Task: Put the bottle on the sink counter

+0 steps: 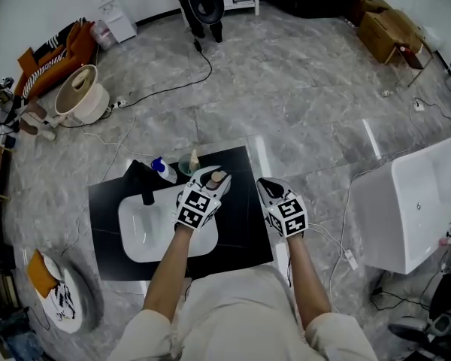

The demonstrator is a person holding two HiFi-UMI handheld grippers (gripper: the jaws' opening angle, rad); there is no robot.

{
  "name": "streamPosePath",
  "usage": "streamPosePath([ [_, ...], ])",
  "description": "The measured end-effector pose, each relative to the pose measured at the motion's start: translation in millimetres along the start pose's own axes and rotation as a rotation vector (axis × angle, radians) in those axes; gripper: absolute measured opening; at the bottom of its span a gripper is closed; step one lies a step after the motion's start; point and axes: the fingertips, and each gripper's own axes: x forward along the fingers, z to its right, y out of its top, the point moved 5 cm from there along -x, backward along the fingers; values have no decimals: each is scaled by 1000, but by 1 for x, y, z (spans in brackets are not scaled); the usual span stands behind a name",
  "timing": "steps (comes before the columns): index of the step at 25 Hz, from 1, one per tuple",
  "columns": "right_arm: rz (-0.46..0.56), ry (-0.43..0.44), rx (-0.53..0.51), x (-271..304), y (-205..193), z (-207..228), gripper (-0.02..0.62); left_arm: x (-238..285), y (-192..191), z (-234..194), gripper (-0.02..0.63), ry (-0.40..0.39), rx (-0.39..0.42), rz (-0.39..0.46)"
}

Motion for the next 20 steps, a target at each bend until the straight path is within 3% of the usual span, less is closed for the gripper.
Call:
streamPosePath([
  [13,-17,-9,42,6,-3,17,5,47,13,-10,109,-27,32,17],
  [20,-41,-21,79,-1,-16,16,5,76,-7,-15,109,-25,-2,-4],
])
